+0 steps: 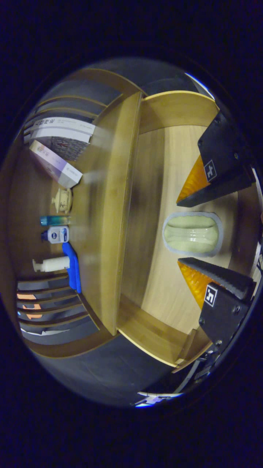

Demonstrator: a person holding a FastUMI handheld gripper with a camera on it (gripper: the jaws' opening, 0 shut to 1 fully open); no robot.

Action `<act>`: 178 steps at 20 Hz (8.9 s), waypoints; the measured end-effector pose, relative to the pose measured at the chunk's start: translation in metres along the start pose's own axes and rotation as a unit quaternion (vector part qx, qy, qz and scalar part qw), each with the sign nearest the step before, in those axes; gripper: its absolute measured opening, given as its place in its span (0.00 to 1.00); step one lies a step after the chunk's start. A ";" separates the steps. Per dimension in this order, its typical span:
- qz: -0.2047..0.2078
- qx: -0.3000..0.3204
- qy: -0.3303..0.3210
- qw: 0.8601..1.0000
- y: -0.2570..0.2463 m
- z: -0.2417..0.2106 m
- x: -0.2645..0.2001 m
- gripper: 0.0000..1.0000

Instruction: Pull open the drawer, take out the items inside it, and place them on the countertop above the cabinet.

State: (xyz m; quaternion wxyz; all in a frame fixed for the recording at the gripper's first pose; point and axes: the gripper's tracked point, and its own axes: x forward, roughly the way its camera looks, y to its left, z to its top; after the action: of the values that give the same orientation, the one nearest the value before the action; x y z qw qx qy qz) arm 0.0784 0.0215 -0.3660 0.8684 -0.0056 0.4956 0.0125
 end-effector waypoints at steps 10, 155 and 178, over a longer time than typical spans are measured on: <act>-0.009 -0.025 0.049 0.998 0.002 -0.007 0.023 0.54; -0.092 0.074 -0.313 0.942 0.001 0.007 0.024 0.99; -0.068 0.052 -0.365 0.927 -0.003 0.054 -0.078 0.99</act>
State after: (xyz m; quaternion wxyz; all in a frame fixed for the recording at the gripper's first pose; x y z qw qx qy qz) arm 0.0849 0.0181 -0.2716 0.9871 0.0105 0.1430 -0.0714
